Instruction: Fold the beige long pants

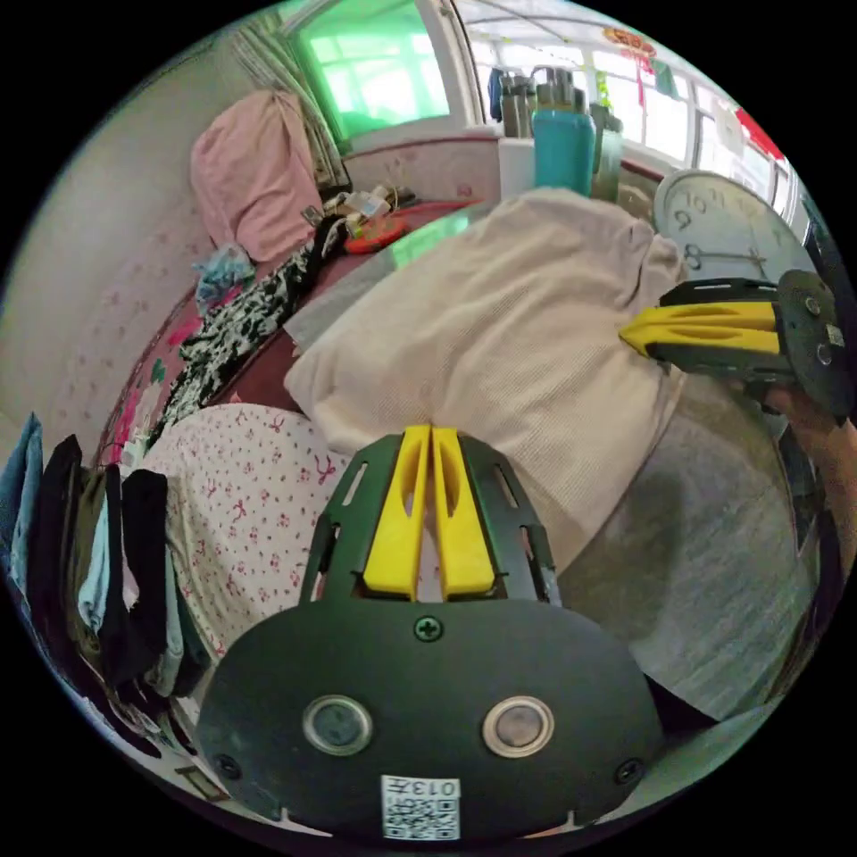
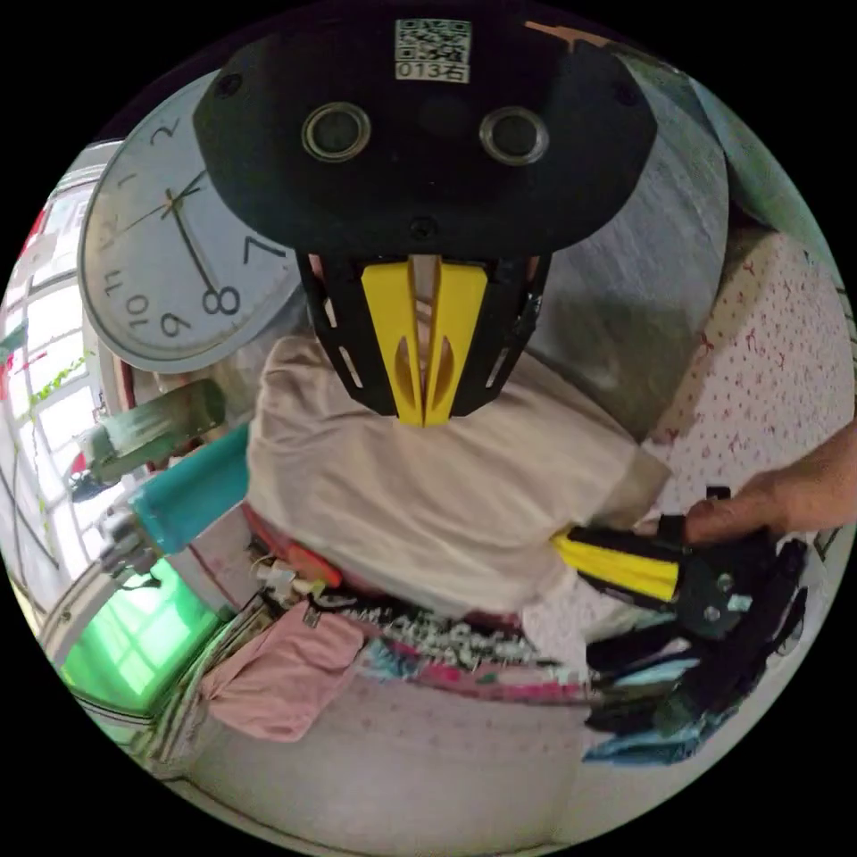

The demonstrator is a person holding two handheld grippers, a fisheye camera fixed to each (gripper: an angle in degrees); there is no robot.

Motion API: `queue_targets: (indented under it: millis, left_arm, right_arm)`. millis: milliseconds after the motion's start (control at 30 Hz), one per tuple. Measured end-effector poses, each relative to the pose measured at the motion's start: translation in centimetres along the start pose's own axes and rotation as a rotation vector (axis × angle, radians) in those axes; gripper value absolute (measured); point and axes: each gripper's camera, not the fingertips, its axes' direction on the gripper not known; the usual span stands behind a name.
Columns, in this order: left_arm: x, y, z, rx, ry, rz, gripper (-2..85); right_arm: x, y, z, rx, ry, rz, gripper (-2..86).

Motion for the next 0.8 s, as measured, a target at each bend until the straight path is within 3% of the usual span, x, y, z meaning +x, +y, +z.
queue_targets:
  millis: [100,200,367,467,600,800]
  left_arm:
    - [-2.1,-1.6,0.2,-0.067,0.112,-0.032,-0.4]
    - [-4.7,-0.1,-2.7,0.051,0.177,-0.136,-0.3]
    - [-6.5,7.6,-7.0,0.132,0.214,-0.225,-0.3]
    - [-7.0,15.0,-9.2,0.108,0.194,-0.294,-0.2]
    - [-7.0,26.6,-10.5,-0.093,0.126,-0.389,-0.2]
    - [-7.7,41.9,-12.2,-0.280,0.073,-0.519,-0.3]
  right_arm:
    - [-1.1,-0.3,0.8,-0.047,-0.029,-0.009,-0.3]
    - [-2.1,-1.4,-1.4,-0.091,-0.054,-0.029,-0.3]
    - [-8.2,0.8,-10.7,0.359,-0.050,-0.085,-0.2]
    - [-13.9,1.9,-13.2,0.469,-0.058,-0.159,-0.2]
    - [-21.8,2.1,-14.7,0.493,-0.143,-0.247,-0.2]
    - [-34.1,0.8,-14.5,0.274,-0.430,-0.295,-0.2]
